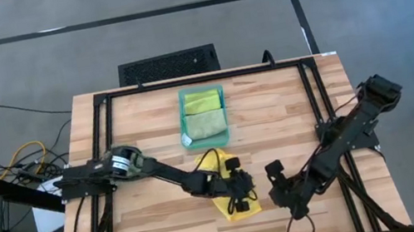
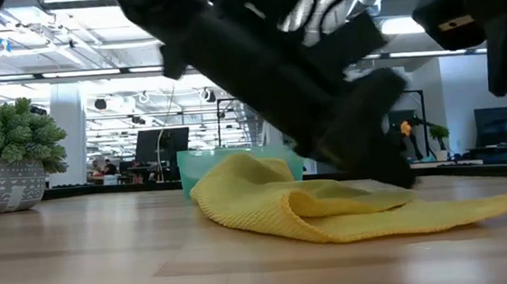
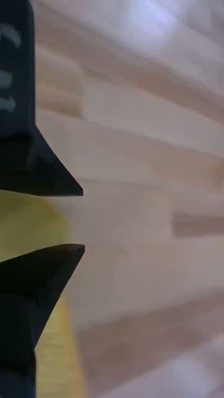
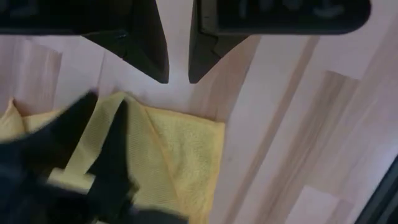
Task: Fold microfiber towels
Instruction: Fold the yellow microfiber cloth
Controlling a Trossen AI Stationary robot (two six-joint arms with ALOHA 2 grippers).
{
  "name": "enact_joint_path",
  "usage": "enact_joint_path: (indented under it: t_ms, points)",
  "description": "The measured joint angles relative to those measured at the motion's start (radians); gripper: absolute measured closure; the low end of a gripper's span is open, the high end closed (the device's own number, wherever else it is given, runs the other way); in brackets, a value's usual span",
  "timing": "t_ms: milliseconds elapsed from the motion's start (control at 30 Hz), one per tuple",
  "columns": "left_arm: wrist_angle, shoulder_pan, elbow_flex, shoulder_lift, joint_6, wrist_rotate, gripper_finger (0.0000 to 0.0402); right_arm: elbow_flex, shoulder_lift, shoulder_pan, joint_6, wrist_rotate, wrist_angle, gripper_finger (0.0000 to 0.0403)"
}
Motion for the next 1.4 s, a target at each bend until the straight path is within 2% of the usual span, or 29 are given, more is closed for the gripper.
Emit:
enact_joint_path:
  t_ms: [133,233,500,567,767,900,1000,1133,1267,1400]
  points:
    - [-0.08,0.006,0.069,0.044,0.029,0.039,0.0268,0.0,0.003,-0.009,0.0,0.0,-0.004,0.0317]
    - [-0.155,0.002,0.098,0.044,0.058,0.042,0.028,0.0,0.003,-0.011,0.0,0.0,0.001,0.0317]
    - [-0.234,-0.034,0.14,0.026,0.143,0.026,0.0391,0.0,0.003,-0.011,0.001,0.0,0.002,0.0317]
    - [-0.277,-0.051,0.182,0.025,0.154,-0.035,0.0394,0.0,0.003,-0.011,0.001,0.0,0.002,0.0317]
    - [-0.524,-0.134,0.317,0.023,0.193,-0.324,0.0399,0.0,0.003,-0.011,0.001,0.0,0.001,0.0317]
    - [-0.698,-0.222,0.386,0.02,0.121,-0.471,0.0399,0.0,0.003,-0.013,0.001,-0.001,0.003,0.0317]
    - [-0.9,-0.303,0.399,0.02,-0.058,-0.584,0.04,0.0,0.003,-0.024,0.0,-0.001,0.031,0.0317]
    - [-1.241,-0.429,0.402,0.02,-0.495,-0.691,0.04,0.0,0.003,-0.055,-0.014,-0.001,0.099,0.0317]
    - [-1.53,-0.545,0.402,0.02,-0.978,-0.673,0.0399,0.0,0.003,-0.095,-0.057,-0.001,0.198,0.0317]
    - [-1.691,-0.636,0.402,0.021,-1.312,-0.663,0.0393,0.002,0.02,-0.143,-0.061,-0.001,0.294,0.0317]
